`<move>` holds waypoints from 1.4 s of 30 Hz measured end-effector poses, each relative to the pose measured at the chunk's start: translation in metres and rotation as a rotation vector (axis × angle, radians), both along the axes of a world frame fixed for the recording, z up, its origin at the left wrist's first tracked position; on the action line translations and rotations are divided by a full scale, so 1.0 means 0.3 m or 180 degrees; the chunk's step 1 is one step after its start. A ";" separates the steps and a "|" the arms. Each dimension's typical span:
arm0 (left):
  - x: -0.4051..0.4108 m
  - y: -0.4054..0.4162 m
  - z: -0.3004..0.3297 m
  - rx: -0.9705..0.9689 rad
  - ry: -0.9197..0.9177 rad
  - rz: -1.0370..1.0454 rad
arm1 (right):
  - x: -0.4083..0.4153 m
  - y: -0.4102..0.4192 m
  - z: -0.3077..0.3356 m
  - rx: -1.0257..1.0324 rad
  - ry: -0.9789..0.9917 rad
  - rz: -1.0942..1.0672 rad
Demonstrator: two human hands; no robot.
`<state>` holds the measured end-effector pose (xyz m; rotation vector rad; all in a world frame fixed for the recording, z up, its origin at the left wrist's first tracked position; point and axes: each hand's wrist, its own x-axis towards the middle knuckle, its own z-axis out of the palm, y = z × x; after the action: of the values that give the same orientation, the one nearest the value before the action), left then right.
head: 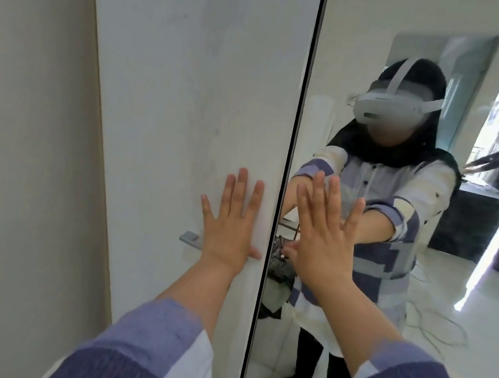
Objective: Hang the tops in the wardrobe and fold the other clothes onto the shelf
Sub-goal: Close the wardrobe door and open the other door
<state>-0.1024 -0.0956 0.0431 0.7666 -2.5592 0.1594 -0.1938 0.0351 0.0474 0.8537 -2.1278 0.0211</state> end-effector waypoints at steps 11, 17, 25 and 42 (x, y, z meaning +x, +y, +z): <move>-0.055 -0.034 0.002 0.0094 0.0131 0.0223 | 0.013 -0.044 0.002 -0.0044 -0.0058 0.0108; 0.037 -0.075 0.018 -0.0067 0.0222 0.0107 | 0.093 -0.078 0.020 0.0002 0.0147 0.0159; -0.009 0.265 -0.160 -0.0215 0.0432 -0.0794 | 0.080 0.438 -0.230 -0.0039 -0.0255 -0.0709; -0.386 1.225 -0.177 -0.0304 0.0311 -0.1836 | -0.087 1.309 -0.245 -0.0596 -0.0752 -0.1808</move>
<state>-0.2182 0.2720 -0.0101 -0.0160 -2.5424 0.0541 -0.2199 0.4279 -0.0261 0.1230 -2.4742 0.0268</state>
